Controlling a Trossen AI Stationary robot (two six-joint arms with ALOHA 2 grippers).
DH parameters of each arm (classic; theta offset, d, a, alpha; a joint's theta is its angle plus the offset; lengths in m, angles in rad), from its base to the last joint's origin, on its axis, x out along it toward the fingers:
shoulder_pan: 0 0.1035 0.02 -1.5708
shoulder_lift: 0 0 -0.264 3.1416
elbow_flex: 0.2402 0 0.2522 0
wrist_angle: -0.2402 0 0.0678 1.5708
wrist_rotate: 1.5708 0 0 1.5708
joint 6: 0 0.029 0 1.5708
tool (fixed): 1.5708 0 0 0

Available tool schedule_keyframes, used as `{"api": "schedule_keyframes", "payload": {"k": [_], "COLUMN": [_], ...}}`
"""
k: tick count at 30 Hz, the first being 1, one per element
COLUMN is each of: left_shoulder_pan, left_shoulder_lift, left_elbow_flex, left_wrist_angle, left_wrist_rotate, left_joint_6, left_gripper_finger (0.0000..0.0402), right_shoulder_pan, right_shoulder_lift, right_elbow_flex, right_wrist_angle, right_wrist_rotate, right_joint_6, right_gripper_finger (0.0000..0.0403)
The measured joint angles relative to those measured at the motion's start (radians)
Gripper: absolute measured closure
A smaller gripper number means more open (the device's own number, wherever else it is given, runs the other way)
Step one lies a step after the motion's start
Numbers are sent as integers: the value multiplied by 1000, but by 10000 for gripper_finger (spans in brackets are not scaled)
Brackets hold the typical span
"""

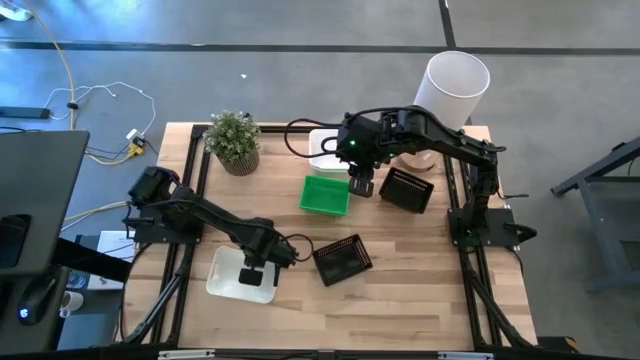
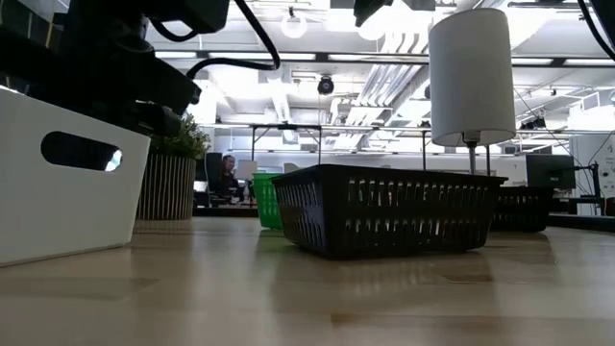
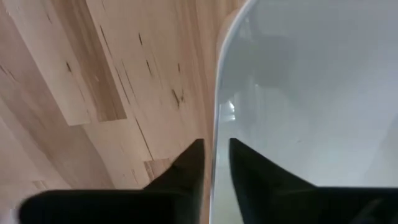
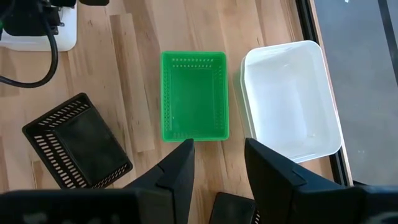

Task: Stack baskets by color
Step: Stack the bottom white bin on top of the top white bins

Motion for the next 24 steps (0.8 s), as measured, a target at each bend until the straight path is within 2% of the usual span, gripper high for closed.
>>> {"api": "schedule_keyframes", "payload": {"k": [4,15,24], "left_shoulder_pan": [0,0,-4], "left_shoulder_lift": [-7,-18,-61], "left_elbow_flex": [0,0,1], "left_wrist_angle": [8,6,-5], "left_wrist_rotate": [0,-14,-142], "left_joint_6": [-3,-67,-187], "left_gripper_finger": [394,401,401], "right_shoulder_pan": [0,47,179], "right_shoulder_lift": [0,0,0], "right_elbow_flex": [0,0,-2], "right_wrist_angle": [0,0,0], "right_wrist_rotate": [-2,-29,40], "right_joint_6": [7,104,234], "right_gripper_finger": [275,274,274]}}
